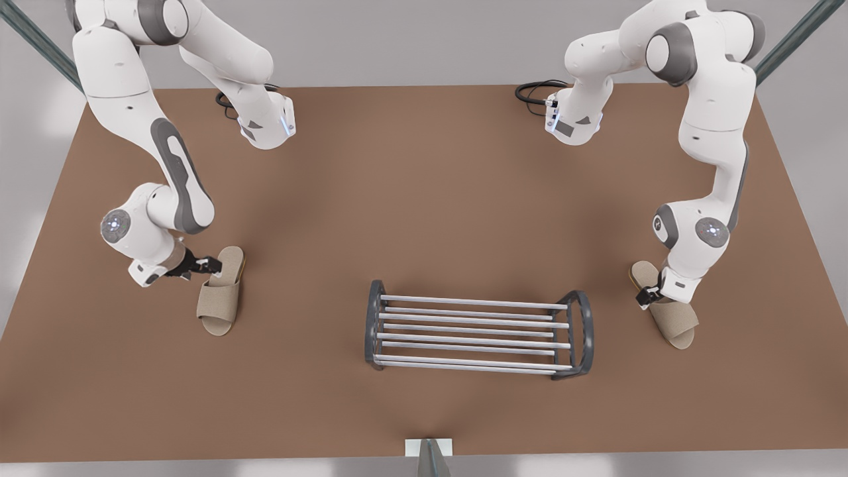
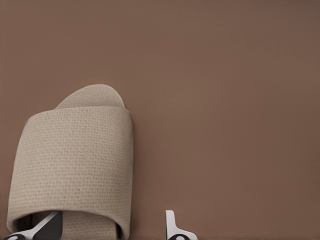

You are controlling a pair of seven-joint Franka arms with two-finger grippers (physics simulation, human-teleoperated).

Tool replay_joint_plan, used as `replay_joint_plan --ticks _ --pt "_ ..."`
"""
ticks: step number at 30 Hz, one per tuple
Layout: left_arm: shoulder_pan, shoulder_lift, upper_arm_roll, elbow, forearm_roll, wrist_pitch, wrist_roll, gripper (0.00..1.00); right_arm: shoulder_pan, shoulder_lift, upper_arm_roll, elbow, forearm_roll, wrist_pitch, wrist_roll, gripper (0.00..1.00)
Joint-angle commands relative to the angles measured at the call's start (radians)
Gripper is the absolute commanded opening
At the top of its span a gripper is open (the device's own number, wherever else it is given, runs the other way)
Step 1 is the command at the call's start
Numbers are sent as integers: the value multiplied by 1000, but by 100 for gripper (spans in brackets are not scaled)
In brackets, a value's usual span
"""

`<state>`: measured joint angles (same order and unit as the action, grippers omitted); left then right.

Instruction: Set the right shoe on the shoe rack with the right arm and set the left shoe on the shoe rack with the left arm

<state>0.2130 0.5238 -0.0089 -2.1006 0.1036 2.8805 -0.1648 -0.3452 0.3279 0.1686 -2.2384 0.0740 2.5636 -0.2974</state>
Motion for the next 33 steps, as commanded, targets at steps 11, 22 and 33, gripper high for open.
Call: replay_joint_plan --ticks 11,22,33 --pt "-1 7 6 5 1 37 -24 92 14 77 0 33 6 56 -6 100" --pt "-1 13 6 5 1 54 -25 59 18 149 0 98 6 61 4 100" --pt "-1 19 6 13 1 80 -24 28 18 155 0 120 6 58 1 48"
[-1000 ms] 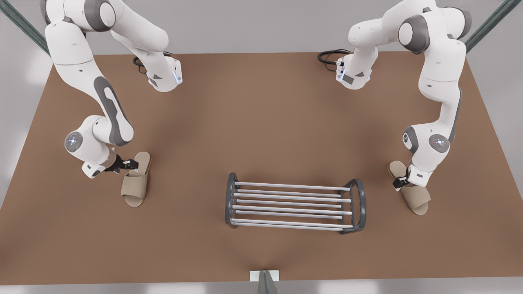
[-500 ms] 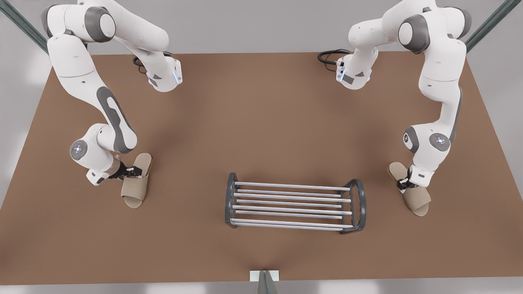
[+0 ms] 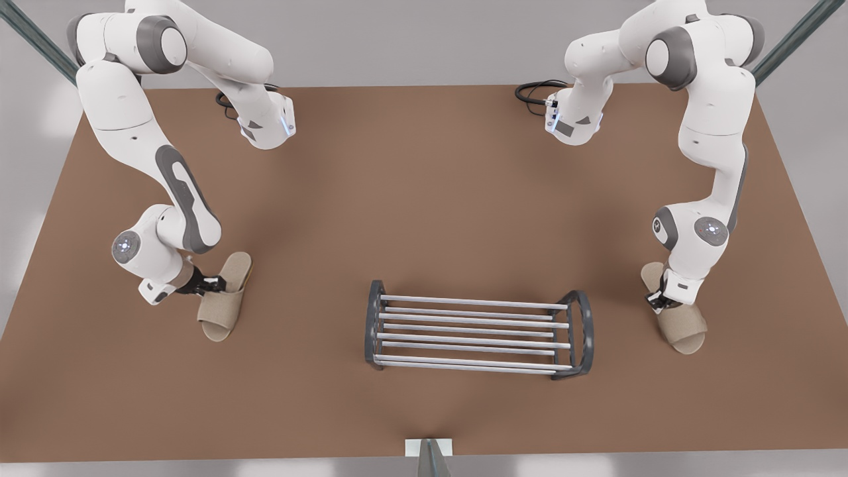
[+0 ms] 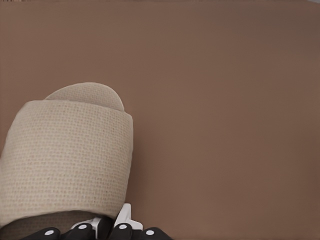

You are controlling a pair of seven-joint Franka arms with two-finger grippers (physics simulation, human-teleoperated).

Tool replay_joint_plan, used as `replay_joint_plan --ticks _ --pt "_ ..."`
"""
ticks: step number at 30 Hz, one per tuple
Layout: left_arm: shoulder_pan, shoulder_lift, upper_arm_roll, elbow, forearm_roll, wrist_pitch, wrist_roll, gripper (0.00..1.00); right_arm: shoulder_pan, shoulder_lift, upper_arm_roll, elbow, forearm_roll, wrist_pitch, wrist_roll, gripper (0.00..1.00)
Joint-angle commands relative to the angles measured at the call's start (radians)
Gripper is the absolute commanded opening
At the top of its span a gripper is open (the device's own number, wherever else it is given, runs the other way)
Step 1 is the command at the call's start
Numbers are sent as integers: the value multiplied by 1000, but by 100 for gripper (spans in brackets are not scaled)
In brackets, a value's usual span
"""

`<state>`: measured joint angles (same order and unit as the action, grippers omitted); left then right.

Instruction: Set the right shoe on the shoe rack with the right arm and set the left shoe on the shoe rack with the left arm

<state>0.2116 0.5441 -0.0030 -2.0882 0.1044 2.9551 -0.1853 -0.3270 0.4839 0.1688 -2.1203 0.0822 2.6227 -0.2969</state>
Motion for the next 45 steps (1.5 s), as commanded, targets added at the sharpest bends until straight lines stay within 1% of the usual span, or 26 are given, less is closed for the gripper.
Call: replay_joint_plan --ticks 1,2,5,8,10,13,14,16,18,19,21,23,24,25,26,27,28,30,31,32,34,36,38,42,43,45 --pt "0 0 0 0 0 6 -3 28 2 -1 0 3 -2 -1 1 45" --pt "0 0 0 0 0 6 -2 28 0 -1 0 8 -2 -1 1 43" --pt "0 -3 0 0 0 6 -5 21 0 -1 0 13 -4 -1 -4 33" --pt "-1 -7 0 0 0 6 -6 21 0 -1 0 30 -5 -12 -4 33" --pt "0 -16 0 0 0 6 -6 21 -4 -1 1 83 -5 -107 1 31" --pt "-5 -49 -2 0 1 1 -6 21 3 -4 1 134 -5 -167 2 27" --pt "-9 -62 -2 -1 1 -1 -6 21 5 -5 1 178 -5 -214 2 26" --pt "-18 -99 -5 -1 3 -36 -5 21 5 -7 23 252 -2 -293 12 21" --pt "-38 -171 -9 -1 3 -132 -6 21 3 -11 47 286 1 -314 33 21" --pt "-60 -216 -9 -1 1 -192 -6 21 3 -13 64 336 2 -369 35 21" --pt "-80 -302 -21 0 1 -290 -8 21 3 -14 144 474 2 -532 149 21" --pt "-80 -385 -54 8 0 -390 -8 21 3 -14 208 554 2 -610 211 21" --pt "-80 -418 -80 43 -3 -470 -8 21 3 -14 248 579 2 -630 245 21" --pt "-107 -464 -103 51 -15 -513 -8 21 3 -30 270 634 2 -697 280 21" --pt "-130 -493 -104 63 -29 -550 -8 21 0 -56 304 649 -2 -736 298 21" --pt "-152 -504 -106 112 -35 -628 -8 21 11 -57 331 711 -7 -794 335 21" --pt "-187 -510 -112 166 -35 -700 -8 21 36 -57 336 735 -9 -805 417 21" --pt "-207 -510 -183 240 -37 -794 -10 21 52 -57 386 783 -7 -814 548 21" --pt "-216 -509 -204 257 -37 -814 -19 21 89 -57 390 786 -12 -817 608 21" --pt "-221 -509 -242 258 -37 -815 -29 21 157 -57 388 816 -15 -849 679 21" --pt "-230 -495 -325 269 -35 -814 -117 21 299 -56 376 865 -24 -849 893 21" --pt "-232 -474 -365 280 -32 -794 -154 21 422 -42 360 928 -84 -836 1050 21" --pt "-232 -470 -399 307 -32 -792 -155 21 617 13 166 1019 -88 -834 1125 21" --pt "-232 -414 -440 309 -32 -702 -161 21 738 82 14 1108 -88 -826 1211 21" --pt "-232 -409 -451 309 -29 -691 -181 21 744 84 12 1106 -88 -804 1257 21" --pt "-232 -386 -457 309 -29 -656 -181 21 806 88 -34 1108 -88 -770 1331 21"
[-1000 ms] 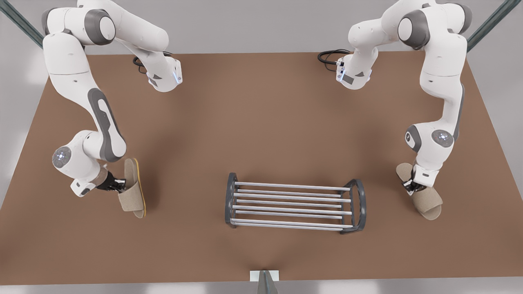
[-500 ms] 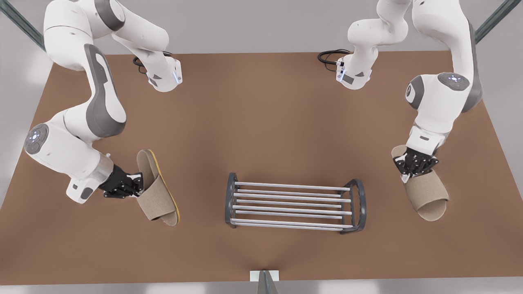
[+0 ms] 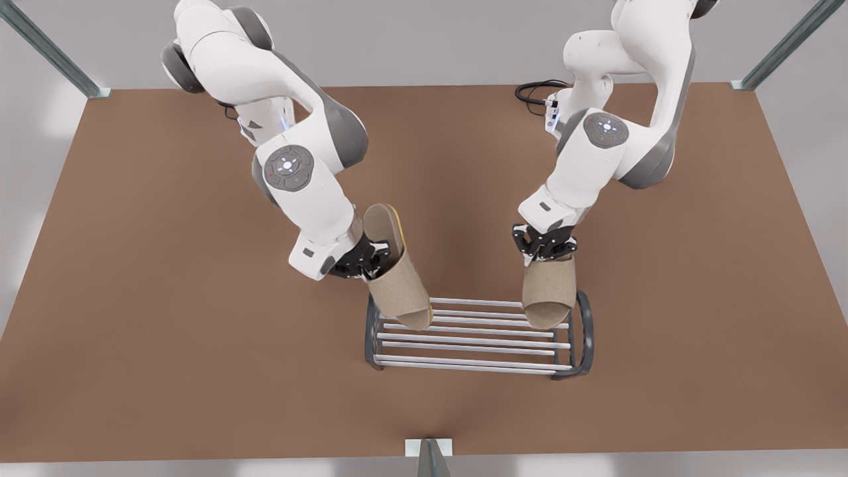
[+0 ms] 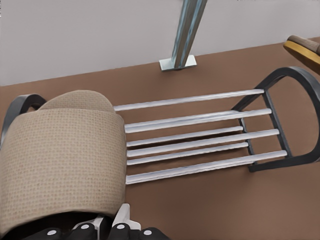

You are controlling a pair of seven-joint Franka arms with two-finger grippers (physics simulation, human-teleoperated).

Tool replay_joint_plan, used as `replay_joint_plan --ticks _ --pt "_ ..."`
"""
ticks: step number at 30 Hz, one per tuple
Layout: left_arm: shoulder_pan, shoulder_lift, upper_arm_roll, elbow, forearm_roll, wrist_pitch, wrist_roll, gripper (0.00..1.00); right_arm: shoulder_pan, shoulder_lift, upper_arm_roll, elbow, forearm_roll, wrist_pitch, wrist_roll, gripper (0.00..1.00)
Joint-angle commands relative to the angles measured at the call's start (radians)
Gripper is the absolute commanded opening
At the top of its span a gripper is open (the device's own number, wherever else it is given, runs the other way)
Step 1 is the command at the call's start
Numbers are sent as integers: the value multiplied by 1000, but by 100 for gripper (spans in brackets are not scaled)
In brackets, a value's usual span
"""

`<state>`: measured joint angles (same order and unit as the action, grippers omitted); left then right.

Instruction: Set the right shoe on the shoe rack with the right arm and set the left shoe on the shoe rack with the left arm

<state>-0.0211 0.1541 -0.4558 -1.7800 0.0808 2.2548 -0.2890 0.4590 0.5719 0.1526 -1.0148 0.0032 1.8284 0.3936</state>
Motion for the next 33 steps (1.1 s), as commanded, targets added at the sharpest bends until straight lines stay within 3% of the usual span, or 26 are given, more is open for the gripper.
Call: replay_joint_plan --ticks 1,7,9,10,18,27,28,29,31,32,33 --pt "1 25 -9 1 -4 80 -99 21 30 2 -19 2 -9 40 671 21" --pt "0 82 -46 1 -4 167 -133 21 122 37 -34 -1 -98 84 818 21" --pt "-2 93 -63 1 -3 196 -150 21 187 60 -146 -1 -101 107 817 21" --pt "-2 101 -69 1 -4 204 -160 21 191 68 -159 -1 -118 124 817 21" --pt "-17 200 -57 43 -6 344 -196 21 221 117 -176 32 -137 226 817 21" --pt "-17 303 -35 117 -1 376 -197 21 265 146 -186 27 -158 252 820 21" --pt "-19 308 -35 117 -1 379 -197 21 276 146 -186 24 -163 253 821 32" --pt "-19 320 -35 117 -1 387 -197 21 294 148 -186 10 -198 264 820 100" --pt "-19 332 -35 117 -1 402 -196 21 310 148 -182 -13 -239 276 818 100" --pt "-19 335 -35 117 26 404 -196 28 310 149 -182 -16 -239 293 818 100" --pt "-17 340 -32 117 74 404 -197 87 310 151 -182 -18 -239 301 818 100"
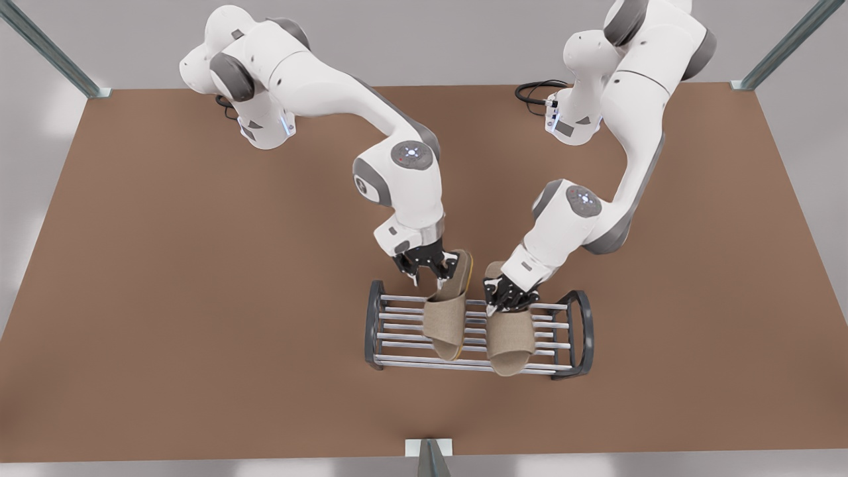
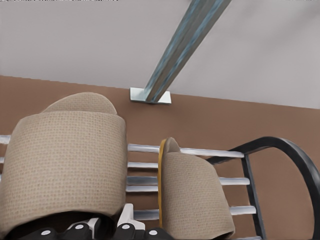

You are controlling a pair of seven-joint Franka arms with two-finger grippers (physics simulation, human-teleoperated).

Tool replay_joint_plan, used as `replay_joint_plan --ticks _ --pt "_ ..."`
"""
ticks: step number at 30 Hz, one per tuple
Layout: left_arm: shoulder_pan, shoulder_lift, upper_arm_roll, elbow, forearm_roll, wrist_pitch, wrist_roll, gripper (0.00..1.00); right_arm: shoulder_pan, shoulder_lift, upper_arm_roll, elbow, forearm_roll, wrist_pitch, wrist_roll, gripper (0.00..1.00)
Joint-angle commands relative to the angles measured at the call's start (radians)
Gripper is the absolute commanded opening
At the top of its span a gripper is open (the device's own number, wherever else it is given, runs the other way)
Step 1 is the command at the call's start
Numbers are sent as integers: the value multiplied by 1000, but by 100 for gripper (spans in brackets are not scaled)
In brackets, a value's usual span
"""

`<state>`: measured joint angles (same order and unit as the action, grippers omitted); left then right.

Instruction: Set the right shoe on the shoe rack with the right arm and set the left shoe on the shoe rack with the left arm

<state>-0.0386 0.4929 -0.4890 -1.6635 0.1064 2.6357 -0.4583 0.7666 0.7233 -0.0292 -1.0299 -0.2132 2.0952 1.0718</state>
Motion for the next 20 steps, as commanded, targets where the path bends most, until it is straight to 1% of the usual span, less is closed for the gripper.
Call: replay_joint_plan --ticks 1,8,9,10,11,12,13,14,15,16,17,20 --pt "0 4 1 1 49 27 -30 100 -1 -2 0 -2 -22 34 131 100" --pt "-15 1 1 1 50 29 -26 100 -13 -10 2 -2 -14 34 96 100" --pt "-15 1 1 1 50 29 -26 100 -23 -12 3 -1 3 25 32 100" --pt "-15 -4 1 1 50 27 -25 100 -84 -33 6 -1 125 -24 -160 100" --pt "-14 -43 10 -2 50 12 -26 100 -167 -96 5 1 216 -153 -352 100" --pt "-9 -108 33 -4 50 -100 -22 100 -271 -192 0 -36 273 -305 -606 100" --pt "-6 -240 102 14 52 -523 53 100 -359 -294 -1 -90 284 -415 -779 100" --pt "-4 -247 130 175 46 -975 245 100 -411 -378 -3 -127 271 -524 -872 100" --pt "8 -238 142 241 52 -1213 380 100 -507 -508 0 -268 271 -555 -992 100" --pt "12 -231 167 266 52 -1327 425 100 -544 -539 0 -283 259 -678 -1029 100" --pt "12 -220 173 297 52 -1364 425 100 -546 -539 -3 -272 225 -689 -1035 100" --pt "9 -211 181 298 53 -1356 420 100 -630 -536 0 -269 235 -758 -1040 100"
